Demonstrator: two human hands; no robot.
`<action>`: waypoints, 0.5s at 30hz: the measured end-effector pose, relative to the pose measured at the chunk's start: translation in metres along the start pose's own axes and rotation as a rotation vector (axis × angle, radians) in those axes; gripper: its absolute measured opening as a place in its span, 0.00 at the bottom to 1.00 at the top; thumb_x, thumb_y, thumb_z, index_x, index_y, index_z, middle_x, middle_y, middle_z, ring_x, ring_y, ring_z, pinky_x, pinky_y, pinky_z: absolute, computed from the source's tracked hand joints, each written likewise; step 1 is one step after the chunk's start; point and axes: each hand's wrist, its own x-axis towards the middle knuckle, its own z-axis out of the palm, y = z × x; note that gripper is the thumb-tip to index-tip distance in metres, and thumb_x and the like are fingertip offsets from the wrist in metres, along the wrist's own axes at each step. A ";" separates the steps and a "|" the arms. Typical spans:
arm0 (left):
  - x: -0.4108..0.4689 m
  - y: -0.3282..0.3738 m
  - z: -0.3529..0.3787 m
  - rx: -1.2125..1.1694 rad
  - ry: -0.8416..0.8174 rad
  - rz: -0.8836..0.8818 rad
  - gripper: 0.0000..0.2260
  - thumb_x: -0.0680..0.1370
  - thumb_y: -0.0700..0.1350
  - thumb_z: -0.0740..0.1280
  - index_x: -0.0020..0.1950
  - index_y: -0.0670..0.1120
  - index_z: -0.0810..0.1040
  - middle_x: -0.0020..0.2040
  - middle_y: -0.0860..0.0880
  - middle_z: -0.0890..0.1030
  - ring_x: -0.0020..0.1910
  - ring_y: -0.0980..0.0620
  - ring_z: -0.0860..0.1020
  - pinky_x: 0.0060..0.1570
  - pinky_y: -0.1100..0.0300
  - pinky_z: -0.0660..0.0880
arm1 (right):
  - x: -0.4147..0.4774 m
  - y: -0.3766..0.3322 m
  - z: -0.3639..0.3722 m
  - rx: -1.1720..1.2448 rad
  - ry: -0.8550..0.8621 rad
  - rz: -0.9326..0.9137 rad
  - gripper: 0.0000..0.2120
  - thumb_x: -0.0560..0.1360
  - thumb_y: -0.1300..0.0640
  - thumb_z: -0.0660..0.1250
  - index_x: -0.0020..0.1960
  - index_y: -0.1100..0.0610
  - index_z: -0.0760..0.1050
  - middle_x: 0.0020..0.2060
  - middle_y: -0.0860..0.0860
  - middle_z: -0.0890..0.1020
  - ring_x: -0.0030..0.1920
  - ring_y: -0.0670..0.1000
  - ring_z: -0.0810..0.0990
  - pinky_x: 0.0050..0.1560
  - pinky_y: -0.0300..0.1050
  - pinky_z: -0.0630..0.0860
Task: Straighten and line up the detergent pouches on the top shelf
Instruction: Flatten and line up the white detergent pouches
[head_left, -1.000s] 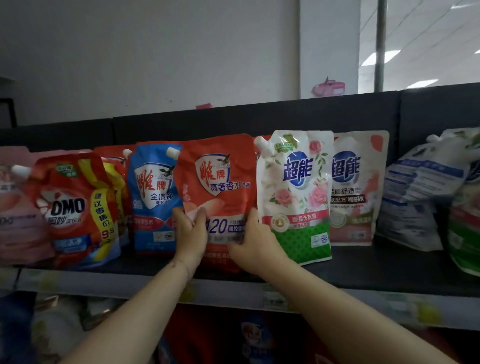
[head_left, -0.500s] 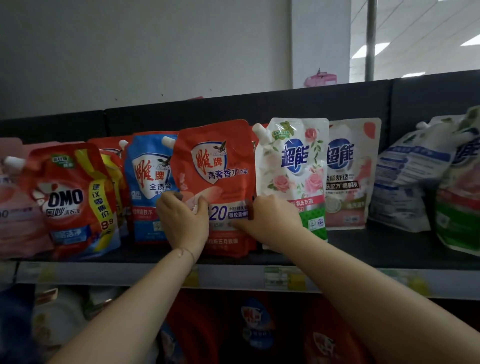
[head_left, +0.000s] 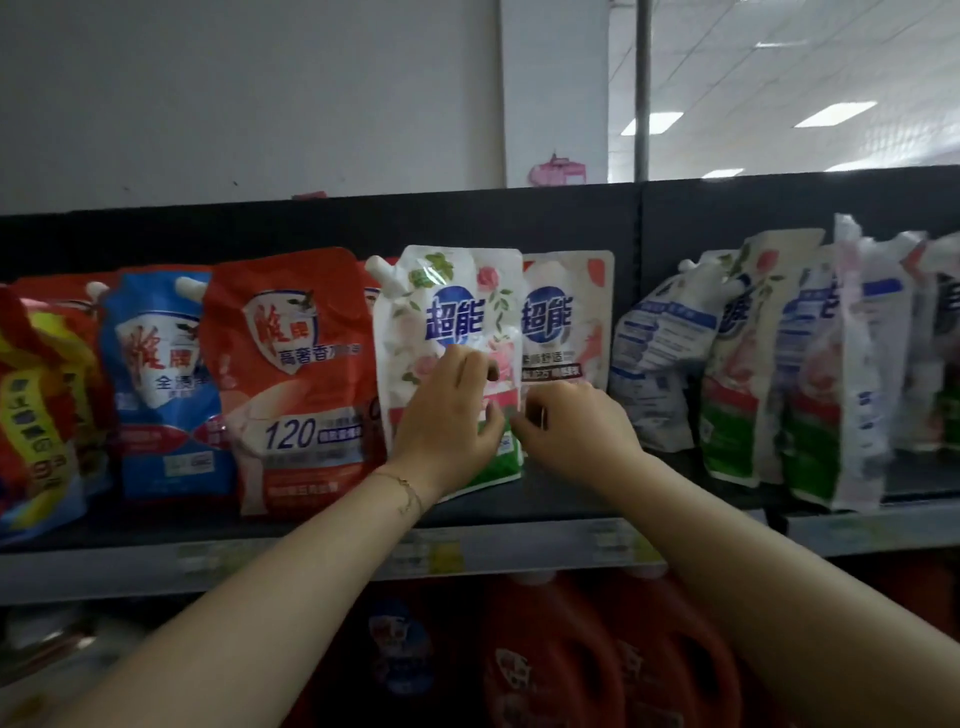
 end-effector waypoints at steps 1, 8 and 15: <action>0.004 0.010 0.009 -0.016 -0.016 0.014 0.11 0.71 0.38 0.69 0.51 0.42 0.70 0.48 0.45 0.71 0.40 0.53 0.68 0.35 0.64 0.66 | -0.005 0.011 -0.006 -0.016 0.007 0.020 0.14 0.77 0.46 0.62 0.39 0.53 0.75 0.33 0.47 0.76 0.34 0.49 0.75 0.31 0.41 0.67; 0.038 0.081 0.076 -0.220 -0.222 -0.165 0.09 0.76 0.46 0.65 0.52 0.46 0.69 0.51 0.49 0.71 0.47 0.48 0.73 0.44 0.54 0.72 | -0.035 0.089 -0.047 -0.092 0.023 0.155 0.13 0.76 0.45 0.61 0.38 0.52 0.72 0.32 0.48 0.75 0.35 0.52 0.77 0.34 0.43 0.72; 0.067 0.133 0.139 -0.434 -0.430 -0.399 0.12 0.77 0.45 0.66 0.57 0.44 0.69 0.58 0.44 0.73 0.57 0.47 0.73 0.57 0.53 0.72 | -0.054 0.148 -0.068 -0.098 0.002 0.304 0.12 0.76 0.49 0.62 0.50 0.57 0.75 0.39 0.53 0.77 0.38 0.55 0.76 0.36 0.43 0.70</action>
